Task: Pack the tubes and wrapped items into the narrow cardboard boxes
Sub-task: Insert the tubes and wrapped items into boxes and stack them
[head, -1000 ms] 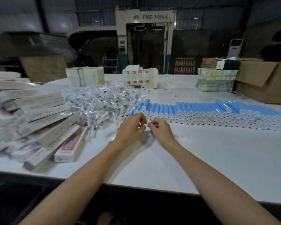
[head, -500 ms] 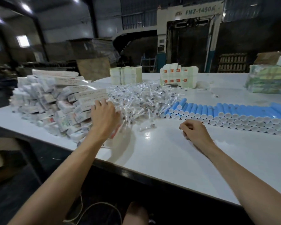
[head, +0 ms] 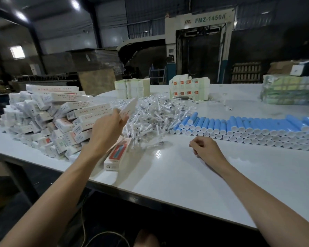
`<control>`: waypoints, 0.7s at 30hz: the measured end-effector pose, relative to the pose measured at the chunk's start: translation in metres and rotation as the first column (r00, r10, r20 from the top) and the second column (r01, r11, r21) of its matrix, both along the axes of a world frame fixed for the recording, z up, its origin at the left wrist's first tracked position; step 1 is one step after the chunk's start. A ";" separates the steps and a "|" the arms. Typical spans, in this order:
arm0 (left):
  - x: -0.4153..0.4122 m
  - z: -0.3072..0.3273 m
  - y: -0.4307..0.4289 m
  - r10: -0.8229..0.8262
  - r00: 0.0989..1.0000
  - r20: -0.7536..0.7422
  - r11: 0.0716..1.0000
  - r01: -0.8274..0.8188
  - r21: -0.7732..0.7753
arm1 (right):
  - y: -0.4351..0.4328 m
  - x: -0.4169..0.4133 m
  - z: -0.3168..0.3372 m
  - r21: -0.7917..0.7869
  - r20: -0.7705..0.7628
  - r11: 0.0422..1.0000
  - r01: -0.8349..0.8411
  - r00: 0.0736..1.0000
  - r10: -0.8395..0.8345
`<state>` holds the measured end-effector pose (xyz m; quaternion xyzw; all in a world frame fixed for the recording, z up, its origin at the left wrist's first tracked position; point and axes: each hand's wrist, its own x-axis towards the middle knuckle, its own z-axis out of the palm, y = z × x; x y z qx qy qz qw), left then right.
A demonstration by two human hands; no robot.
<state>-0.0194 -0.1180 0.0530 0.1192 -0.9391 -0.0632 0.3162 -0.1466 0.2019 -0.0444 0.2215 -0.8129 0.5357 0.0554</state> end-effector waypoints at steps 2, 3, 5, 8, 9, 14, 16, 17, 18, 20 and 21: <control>0.000 0.016 0.021 -0.200 0.976 -0.088 0.930 0.217 0.296 | -0.001 -0.001 0.000 0.005 -0.002 1.000 0.004 1.000 -0.004; -0.002 0.021 0.033 -0.267 0.952 -0.152 0.837 0.307 0.453 | -0.001 -0.001 0.000 0.007 -0.004 1.000 0.007 1.000 -0.007; -0.007 0.023 0.057 -0.331 0.920 -0.210 0.625 0.381 0.681 | -0.002 -0.001 0.000 0.012 -0.010 1.000 0.016 1.000 -0.016; -0.024 0.017 0.086 -0.448 0.876 -0.179 0.443 0.391 0.807 | -0.002 0.000 0.000 0.008 0.002 0.999 0.033 0.999 -0.033; -0.031 0.013 0.094 -0.468 0.868 -0.166 0.446 0.394 0.804 | -0.002 0.000 0.000 -0.008 0.013 0.999 0.040 0.999 -0.040; -0.070 -0.018 0.124 -0.536 0.808 -0.245 0.220 0.414 0.883 | 0.000 0.000 0.001 -0.080 0.047 0.994 0.077 0.996 -0.073; -0.086 -0.025 0.130 -0.523 0.831 -0.191 0.309 0.394 0.866 | 0.000 0.001 0.002 -0.105 0.047 0.992 0.071 0.997 -0.066; -0.093 -0.027 0.130 -0.504 0.846 -0.177 0.360 0.392 0.847 | 0.001 0.001 0.002 -0.114 0.045 0.991 0.069 0.997 -0.064; -0.100 -0.029 0.129 -0.493 0.849 -0.189 0.366 0.400 0.840 | 0.001 0.001 0.002 -0.116 0.042 0.991 0.071 0.997 -0.067; -0.111 -0.035 0.128 -0.504 0.823 -0.261 0.267 0.436 0.859 | 0.001 0.002 0.001 -0.105 0.038 0.989 0.104 0.994 -0.100; -0.115 -0.040 0.127 -0.508 0.813 -0.285 0.216 0.441 0.871 | 0.001 0.002 0.002 -0.097 0.036 0.986 0.136 0.990 -0.134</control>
